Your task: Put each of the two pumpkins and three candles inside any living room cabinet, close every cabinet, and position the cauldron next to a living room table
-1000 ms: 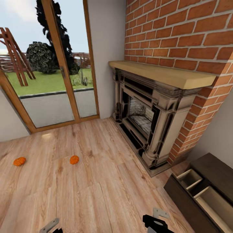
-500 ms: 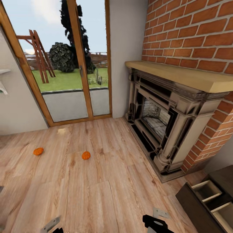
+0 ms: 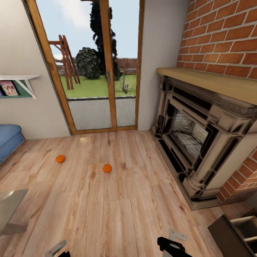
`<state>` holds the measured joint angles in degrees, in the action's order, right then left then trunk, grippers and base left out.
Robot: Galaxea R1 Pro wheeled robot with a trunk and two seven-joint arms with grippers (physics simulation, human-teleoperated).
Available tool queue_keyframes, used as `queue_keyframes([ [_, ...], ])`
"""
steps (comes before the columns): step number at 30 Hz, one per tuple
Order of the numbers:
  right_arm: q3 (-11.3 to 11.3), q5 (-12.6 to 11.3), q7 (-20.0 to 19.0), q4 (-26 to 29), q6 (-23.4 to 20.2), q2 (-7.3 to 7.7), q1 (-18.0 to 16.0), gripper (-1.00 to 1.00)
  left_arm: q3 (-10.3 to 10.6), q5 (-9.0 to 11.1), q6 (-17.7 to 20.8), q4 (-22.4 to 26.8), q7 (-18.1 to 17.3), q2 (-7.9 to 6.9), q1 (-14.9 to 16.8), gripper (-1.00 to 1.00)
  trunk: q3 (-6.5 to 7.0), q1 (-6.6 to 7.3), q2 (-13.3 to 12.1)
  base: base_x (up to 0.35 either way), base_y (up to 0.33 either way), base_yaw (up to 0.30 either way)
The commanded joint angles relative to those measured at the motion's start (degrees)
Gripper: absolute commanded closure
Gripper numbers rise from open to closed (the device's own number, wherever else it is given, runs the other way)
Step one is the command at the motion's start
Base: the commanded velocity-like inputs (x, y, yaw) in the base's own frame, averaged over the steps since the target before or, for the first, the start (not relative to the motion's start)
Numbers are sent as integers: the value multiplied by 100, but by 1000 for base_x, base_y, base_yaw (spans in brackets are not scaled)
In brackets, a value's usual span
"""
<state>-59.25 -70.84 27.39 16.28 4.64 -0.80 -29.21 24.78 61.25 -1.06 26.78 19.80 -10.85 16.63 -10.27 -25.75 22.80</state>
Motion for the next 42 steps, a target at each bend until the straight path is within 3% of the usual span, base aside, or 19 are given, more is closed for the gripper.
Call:
queue_keyframes([
  [1, -42, -61, 26, 6, 37, 3, -6, -100, 53, 45, -10, 11, 42, -7, 5, -100, -11, -3, 11, 0, 0, 290],
  [13, -42, -60, 21, 6, 37, 9, -6, -100, 190, -47, -16, -23, 50, -1, 5, -100, -11, -3, 11, 4, 1, 290],
  [18, -42, -55, 21, 6, 37, 9, -6, -100, 288, -598, -21, -40, 47, -5, 2, -100, -11, -3, 11, 213, 82, 290],
  [23, -42, -53, 21, 6, 45, 15, -6, -100, 304, -916, -32, -31, 10, 14, 3, -100, -11, -3, 11, 291, 32, 290],
  [32, -42, -54, 8, 6, 124, 34, -6, -100, 308, -1910, -152, -39, -153, 59, 6, -100, -11, -3, 11, 270, -165, 290],
  [42, -42, -61, -169, 9, 238, 28, -6, -100, 306, -2011, -340, -50, -152, 65, 6, -100, -11, -3, 11, 251, -256, 290],
])
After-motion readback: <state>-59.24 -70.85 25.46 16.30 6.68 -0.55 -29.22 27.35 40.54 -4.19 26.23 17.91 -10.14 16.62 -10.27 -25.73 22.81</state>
